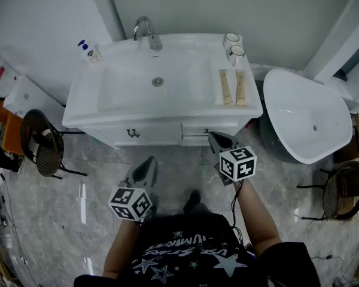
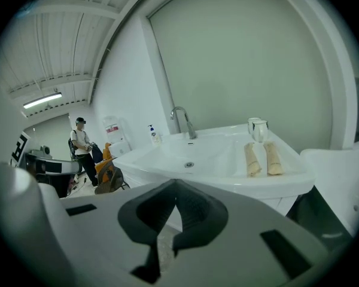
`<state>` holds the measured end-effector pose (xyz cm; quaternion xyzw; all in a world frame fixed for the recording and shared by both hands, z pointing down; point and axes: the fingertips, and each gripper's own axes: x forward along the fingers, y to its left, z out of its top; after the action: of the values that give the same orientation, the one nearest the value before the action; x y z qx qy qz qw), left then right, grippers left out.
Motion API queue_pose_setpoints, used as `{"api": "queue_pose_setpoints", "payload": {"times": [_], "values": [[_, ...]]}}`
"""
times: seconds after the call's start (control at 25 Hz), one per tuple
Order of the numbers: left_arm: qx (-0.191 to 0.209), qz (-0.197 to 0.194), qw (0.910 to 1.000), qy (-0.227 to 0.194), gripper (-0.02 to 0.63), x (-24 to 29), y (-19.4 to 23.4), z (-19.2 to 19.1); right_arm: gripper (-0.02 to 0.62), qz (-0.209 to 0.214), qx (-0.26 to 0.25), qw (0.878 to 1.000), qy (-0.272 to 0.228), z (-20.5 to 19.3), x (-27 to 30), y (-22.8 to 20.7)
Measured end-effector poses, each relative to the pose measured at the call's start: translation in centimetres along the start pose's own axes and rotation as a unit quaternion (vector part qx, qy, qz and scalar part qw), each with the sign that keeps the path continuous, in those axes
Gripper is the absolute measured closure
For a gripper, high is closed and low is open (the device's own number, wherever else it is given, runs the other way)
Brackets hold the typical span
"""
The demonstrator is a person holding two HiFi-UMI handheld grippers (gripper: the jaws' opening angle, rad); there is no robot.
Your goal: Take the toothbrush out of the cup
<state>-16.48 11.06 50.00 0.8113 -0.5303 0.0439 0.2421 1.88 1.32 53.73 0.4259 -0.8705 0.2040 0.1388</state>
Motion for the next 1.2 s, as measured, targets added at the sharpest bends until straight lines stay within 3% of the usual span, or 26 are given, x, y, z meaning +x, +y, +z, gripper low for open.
{"api": "queue_pose_setpoints", "payload": {"times": [0.44, 1.0, 1.2], "values": [[0.005, -0.032, 0.9993, -0.020, 0.584, -8.6, 3.5, -0.2, 0.581, -0.026, -0.021, 0.999, -0.033, 0.5, -1.5, 10.1], [0.006, -0.072, 0.9974, -0.004, 0.584, -19.1, 6.5, -3.6, 0.582, -0.080, 0.009, 0.996, -0.050, -4.5, -6.6, 19.8], [0.004, -0.078, 0.9969, 0.006, 0.584, -21.5, 7.7, -4.6, 0.583, -0.092, 0.017, 0.995, -0.035, -6.8, -7.5, 22.3]]}}
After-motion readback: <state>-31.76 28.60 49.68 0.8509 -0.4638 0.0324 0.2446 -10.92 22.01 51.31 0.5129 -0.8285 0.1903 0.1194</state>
